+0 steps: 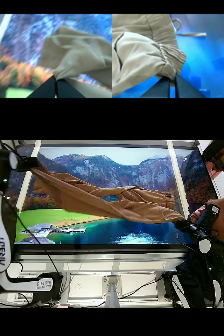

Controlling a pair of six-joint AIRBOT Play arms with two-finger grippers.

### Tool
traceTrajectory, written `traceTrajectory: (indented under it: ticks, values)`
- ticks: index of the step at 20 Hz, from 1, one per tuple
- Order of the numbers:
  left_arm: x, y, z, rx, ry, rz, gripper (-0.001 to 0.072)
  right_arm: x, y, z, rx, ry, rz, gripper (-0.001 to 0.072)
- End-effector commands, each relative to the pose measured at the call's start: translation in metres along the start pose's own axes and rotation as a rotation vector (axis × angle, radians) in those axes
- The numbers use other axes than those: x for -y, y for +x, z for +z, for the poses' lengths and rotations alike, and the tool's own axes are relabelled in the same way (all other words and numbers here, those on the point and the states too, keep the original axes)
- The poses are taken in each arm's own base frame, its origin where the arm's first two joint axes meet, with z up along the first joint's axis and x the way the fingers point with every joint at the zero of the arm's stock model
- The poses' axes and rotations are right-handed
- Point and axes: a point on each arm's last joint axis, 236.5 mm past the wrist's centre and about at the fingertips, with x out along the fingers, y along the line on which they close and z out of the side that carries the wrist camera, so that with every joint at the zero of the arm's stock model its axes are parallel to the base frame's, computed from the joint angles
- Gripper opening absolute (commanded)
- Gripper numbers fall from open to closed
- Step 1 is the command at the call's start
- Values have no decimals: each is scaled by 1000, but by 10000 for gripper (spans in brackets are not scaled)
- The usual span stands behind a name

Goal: Fold the clothes and pants, and hang the long-sleeved shirts on hangers.

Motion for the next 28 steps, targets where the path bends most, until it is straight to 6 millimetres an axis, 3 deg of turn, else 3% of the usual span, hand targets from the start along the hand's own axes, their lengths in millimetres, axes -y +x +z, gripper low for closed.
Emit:
traceTrajectory:
  ticks: [1, 3, 7, 9, 10, 18, 19, 20, 21, 26, 28]
  values:
    - [-33, -27, -43, -91, 15, 46, 15, 5, -1, -16, -70, -2, -22, 28]
    - [-52, -30, -102, -164, -29, 73, 15, 8, -2, -27, -116, -5, -32, 28]
    - [-82, -31, -241, -265, -252, 144, 15, 15, -8, -59, -252, -13, -64, 28]
    - [-87, -38, -286, -304, -286, 167, 16, 19, -13, -73, -314, -19, -78, 29]
    - [-88, -42, -297, -310, -294, 173, 16, 20, -14, -78, -337, -24, -83, 29]
    - [-105, -53, -319, -320, -399, 233, 42, 47, -28, -101, -457, -135, -174, 29]
    - [-105, -52, -321, -326, -395, 235, 233, 48, -28, -100, -457, -140, -180, 29]
    - [-106, -51, -322, -334, -379, 237, 531, 50, -28, -100, -456, -145, -187, 29]
    - [-108, -50, -325, -343, -365, 248, 712, 51, -28, -100, -456, -149, -192, 29]
    - [-108, -34, -340, -417, -322, 262, 704, 53, -29, -99, -454, -154, -199, 29]
    - [-101, -24, -350, -473, -206, 218, 697, 54, -29, -99, -454, -156, -201, 29]
